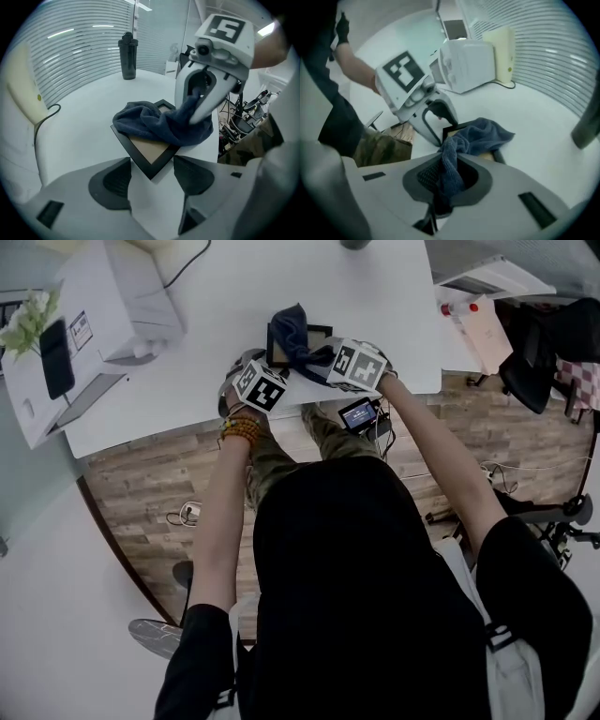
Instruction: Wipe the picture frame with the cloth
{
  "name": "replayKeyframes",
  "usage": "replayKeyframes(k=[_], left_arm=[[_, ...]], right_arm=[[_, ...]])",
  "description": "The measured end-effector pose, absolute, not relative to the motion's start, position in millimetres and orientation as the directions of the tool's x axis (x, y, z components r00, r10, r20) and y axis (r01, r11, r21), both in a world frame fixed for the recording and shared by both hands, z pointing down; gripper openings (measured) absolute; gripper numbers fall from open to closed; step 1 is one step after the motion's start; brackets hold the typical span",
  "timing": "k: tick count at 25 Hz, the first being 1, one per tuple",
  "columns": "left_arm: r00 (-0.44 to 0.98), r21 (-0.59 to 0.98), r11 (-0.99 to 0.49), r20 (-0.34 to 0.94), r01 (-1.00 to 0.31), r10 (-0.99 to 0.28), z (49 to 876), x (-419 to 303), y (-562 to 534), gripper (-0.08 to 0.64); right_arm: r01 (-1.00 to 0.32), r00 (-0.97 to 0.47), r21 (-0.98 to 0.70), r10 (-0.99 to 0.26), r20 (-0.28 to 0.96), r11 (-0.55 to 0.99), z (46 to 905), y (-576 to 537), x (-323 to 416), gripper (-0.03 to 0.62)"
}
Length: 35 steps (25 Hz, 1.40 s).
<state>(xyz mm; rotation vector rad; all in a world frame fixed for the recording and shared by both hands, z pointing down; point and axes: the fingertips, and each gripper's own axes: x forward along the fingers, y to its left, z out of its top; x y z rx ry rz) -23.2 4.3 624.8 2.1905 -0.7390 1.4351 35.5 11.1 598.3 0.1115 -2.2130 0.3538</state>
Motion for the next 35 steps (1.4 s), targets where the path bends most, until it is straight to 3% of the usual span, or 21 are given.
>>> replayKeyframes(k=[2, 4, 6, 9, 14, 17, 19, 21, 23, 25, 31, 33, 35], left_arm=[[0.331, 0.058, -0.77, 0.921, -0.635, -0.203, 625, -23, 5, 0.288], [0.336, 0.059, -0.773, 0.92, -0.632, -0.204, 625, -22, 5, 0.288], [0.341, 0.059, -0.777, 0.917, -0.627, -0.206, 625, -23, 5, 0.288], [0.359, 0.061, -0.788, 0.91, -0.612, -0.208, 624, -23, 5, 0.29], [0.354, 0.051, -0.791, 0.911, -0.609, -0.213, 624, -23, 4, 0.288], [0.353, 0.047, -0.784, 0.909, -0.619, -0.224, 623, -23, 2, 0.288], [0.354, 0.057, -0.784, 0.91, -0.618, -0.213, 623, -22, 6, 0.287], [0.357, 0.062, -0.789, 0.911, -0.612, -0.205, 623, -21, 7, 0.285], [0.362, 0.057, -0.793, 0.908, -0.606, -0.211, 624, -21, 4, 0.285], [0.358, 0.053, -0.795, 0.909, -0.605, -0.212, 624, -23, 5, 0.287], [0.355, 0.054, -0.801, 0.913, -0.596, -0.202, 623, -23, 2, 0.284], [0.348, 0.052, -0.797, 0.915, -0.602, -0.203, 624, -26, 3, 0.279], [0.338, 0.051, -0.799, 0.921, -0.599, -0.195, 626, -25, 4, 0.279]], right_arm=[[-0.314, -0.591, -0.156, -0.065, 0.804, 0.936, 588, -18, 57, 0.015], [-0.385, -0.452, 0.031, -0.218, 0.865, 0.922, 592, -44, 87, 0.015], [-0.362, -0.372, 0.142, -0.282, 0.884, 0.921, 607, -50, 95, 0.015], [-0.314, -0.361, 0.222, -0.332, 0.871, 0.923, 615, -55, 75, 0.014], [-0.131, -0.495, 0.151, -0.197, 0.846, 0.98, 620, -33, -17, 0.014], [-0.111, -0.559, -0.011, -0.053, 0.828, 0.994, 613, -25, -33, 0.015], [-0.131, -0.663, -0.181, 0.049, 0.747, 0.975, 596, -22, -20, 0.015], [-0.21, -0.707, -0.191, -0.014, 0.707, 0.959, 577, -40, 9, 0.015], [-0.266, -0.631, -0.03, -0.15, 0.761, 0.963, 575, -66, 41, 0.015], [-0.213, -0.53, 0.123, -0.221, 0.819, 0.969, 591, -76, 50, 0.015], [-0.13, -0.554, 0.153, -0.2, 0.808, 0.98, 617, -50, -43, 0.014], [-0.182, -0.635, -0.019, -0.103, 0.766, 0.983, 613, -48, -50, 0.015], [-0.211, -0.762, -0.261, 0.009, 0.648, 0.942, 592, -50, -36, 0.015]])
